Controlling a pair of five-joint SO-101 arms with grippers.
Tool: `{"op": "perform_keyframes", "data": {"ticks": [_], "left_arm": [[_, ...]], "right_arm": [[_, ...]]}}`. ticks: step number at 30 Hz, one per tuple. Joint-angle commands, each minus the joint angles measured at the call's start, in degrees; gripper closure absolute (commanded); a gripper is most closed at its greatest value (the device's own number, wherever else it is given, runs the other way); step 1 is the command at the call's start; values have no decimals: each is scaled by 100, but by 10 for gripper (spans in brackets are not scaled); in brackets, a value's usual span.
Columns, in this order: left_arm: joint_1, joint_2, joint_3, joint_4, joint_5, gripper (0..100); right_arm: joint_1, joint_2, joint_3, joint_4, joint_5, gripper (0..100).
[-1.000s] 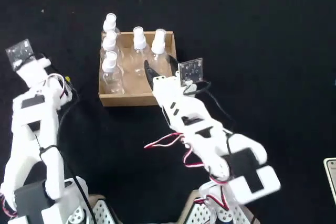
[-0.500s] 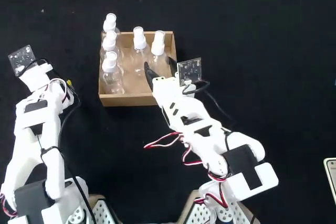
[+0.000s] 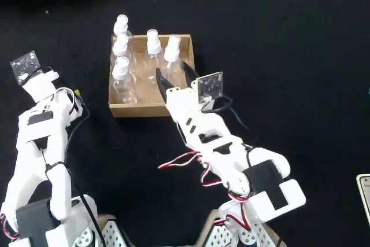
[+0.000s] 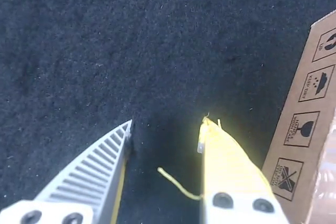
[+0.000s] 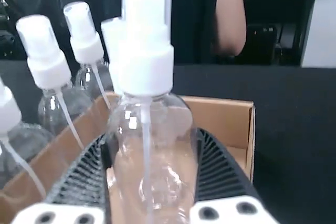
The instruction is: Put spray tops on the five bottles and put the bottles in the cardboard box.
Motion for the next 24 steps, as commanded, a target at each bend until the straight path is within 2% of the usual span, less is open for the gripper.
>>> {"op": "perform_keyframes", "data": {"ticks": [1, 9, 15, 24], "left_arm": [[22, -105, -31, -97, 62, 823], [22, -105, -31, -97, 62, 823], [22, -114, -31, -97, 62, 823], [13, -123, -31, -123, 62, 823]], "right_arm": [[-53, -4, -233, 352, -35, 986], [-79, -4, -233, 448, -26, 978], [-88, 92, -242, 457, -26, 851], [-246, 154, -242, 422, -18, 843]]}}
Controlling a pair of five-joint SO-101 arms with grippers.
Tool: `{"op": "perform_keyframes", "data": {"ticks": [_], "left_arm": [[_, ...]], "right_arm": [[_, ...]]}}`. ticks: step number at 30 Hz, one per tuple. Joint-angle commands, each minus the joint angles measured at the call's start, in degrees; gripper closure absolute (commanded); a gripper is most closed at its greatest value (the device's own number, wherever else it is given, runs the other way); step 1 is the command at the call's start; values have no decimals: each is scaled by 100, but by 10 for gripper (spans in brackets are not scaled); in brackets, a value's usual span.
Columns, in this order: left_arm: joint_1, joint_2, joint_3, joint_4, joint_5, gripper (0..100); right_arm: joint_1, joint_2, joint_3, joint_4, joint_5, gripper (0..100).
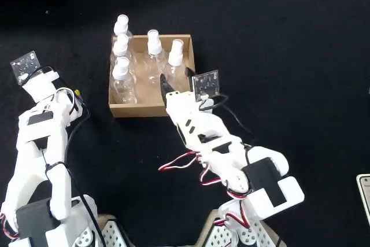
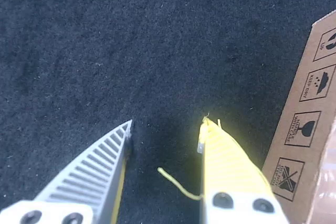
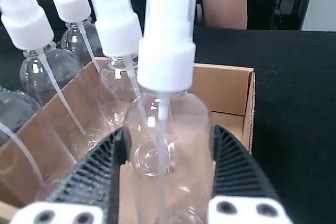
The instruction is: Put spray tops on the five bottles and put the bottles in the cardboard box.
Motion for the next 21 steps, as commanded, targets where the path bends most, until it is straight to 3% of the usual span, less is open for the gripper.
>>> {"op": "perform_keyframes", "data": {"ticks": [1, 5, 11, 21], "left_arm": [[13, -123, -31, -123, 62, 823], [13, -114, -31, -97, 62, 823], [13, -114, -31, -123, 62, 823], [13, -114, -31, -123, 62, 823]], "right_arm": [[-229, 4, -207, 9, -18, 842], [-220, 4, -242, 9, -18, 832], [-246, 4, -295, 35, -18, 668], [-255, -1024, 259, 70, -53, 680]]}}
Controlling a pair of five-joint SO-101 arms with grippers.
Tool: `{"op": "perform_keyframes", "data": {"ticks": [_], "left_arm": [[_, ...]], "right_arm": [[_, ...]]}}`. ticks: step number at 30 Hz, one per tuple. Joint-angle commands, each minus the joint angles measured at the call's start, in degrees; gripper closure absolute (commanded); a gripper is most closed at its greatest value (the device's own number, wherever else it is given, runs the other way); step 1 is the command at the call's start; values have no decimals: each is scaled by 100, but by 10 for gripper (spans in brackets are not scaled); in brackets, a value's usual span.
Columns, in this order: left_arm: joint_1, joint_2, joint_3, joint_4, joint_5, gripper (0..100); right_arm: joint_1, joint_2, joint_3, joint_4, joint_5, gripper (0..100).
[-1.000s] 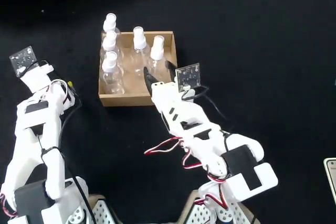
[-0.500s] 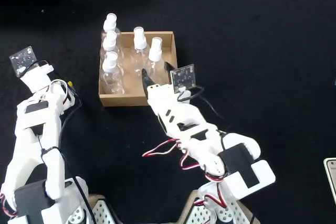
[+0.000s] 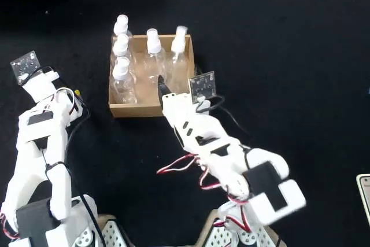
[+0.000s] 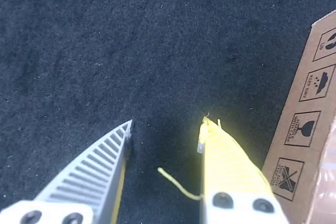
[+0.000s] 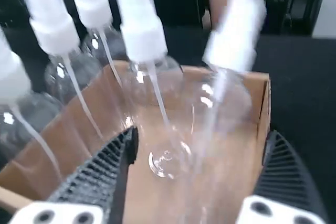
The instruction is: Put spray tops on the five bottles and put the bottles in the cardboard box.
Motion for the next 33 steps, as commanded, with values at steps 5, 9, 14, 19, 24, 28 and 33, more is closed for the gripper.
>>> {"op": "perform_keyframes", "data": {"ticks": [5, 9, 14, 19, 24, 28, 33], "left_arm": [[13, -114, -31, -123, 62, 823], [13, -114, -31, -123, 62, 823], [13, -114, -31, -123, 62, 823], [13, -114, -31, -97, 62, 823], [13, -105, -31, -114, 62, 823], [22, -114, -31, -123, 62, 823], [13, -114, -31, -123, 62, 823]], "right_arm": [[0, -725, 4, 431, -53, 680], [519, -1604, 84, 923, -70, 680], [932, -3512, -532, 4607, -1178, 681], [712, -4936, -1516, 8325, -2277, 737], [369, -4593, -2097, 8870, -2453, 786], [88, -3495, -2545, 8607, -2505, 730], [-149, -1991, -3389, 8501, -2743, 747]]}}
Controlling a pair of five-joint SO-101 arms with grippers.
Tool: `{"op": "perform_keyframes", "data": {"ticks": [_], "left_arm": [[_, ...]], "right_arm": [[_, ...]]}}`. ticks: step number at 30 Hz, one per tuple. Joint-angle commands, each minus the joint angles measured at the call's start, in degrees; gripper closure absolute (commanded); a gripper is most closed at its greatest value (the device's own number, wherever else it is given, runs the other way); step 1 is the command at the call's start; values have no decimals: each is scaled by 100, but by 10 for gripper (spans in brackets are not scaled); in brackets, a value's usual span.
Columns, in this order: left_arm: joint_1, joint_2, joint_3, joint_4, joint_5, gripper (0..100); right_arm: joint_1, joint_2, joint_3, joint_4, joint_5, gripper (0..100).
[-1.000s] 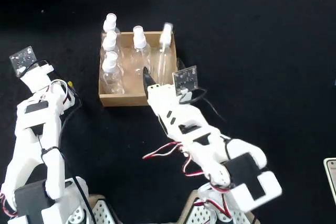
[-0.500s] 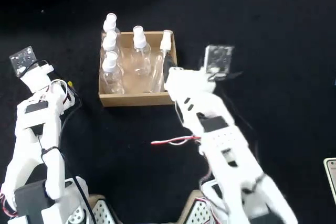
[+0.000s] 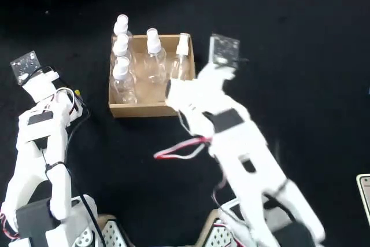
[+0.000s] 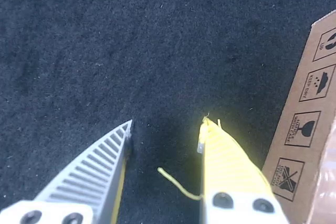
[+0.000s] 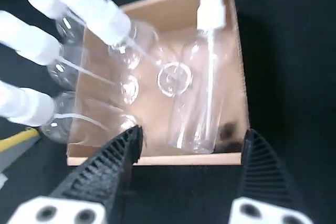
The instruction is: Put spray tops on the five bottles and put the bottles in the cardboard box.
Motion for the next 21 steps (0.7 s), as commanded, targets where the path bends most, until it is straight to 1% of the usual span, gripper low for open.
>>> {"op": "perform_keyframes", "data": {"ticks": [1, 4, 7, 15, 21], "left_arm": [[13, -114, -31, -123, 62, 823], [13, -114, -31, -123, 62, 823], [13, -114, -31, -123, 62, 823], [13, -123, -31, -97, 62, 823], [13, -141, -22, -97, 62, 823]], "right_arm": [[-167, 901, -892, -62, -141, 745], [-141, 1235, -1297, 202, -123, 744], [-158, 1464, -1490, 211, -123, 744], [-132, 2325, -1578, -589, -114, 747], [-105, 2642, -1552, -1284, -105, 747]]}}
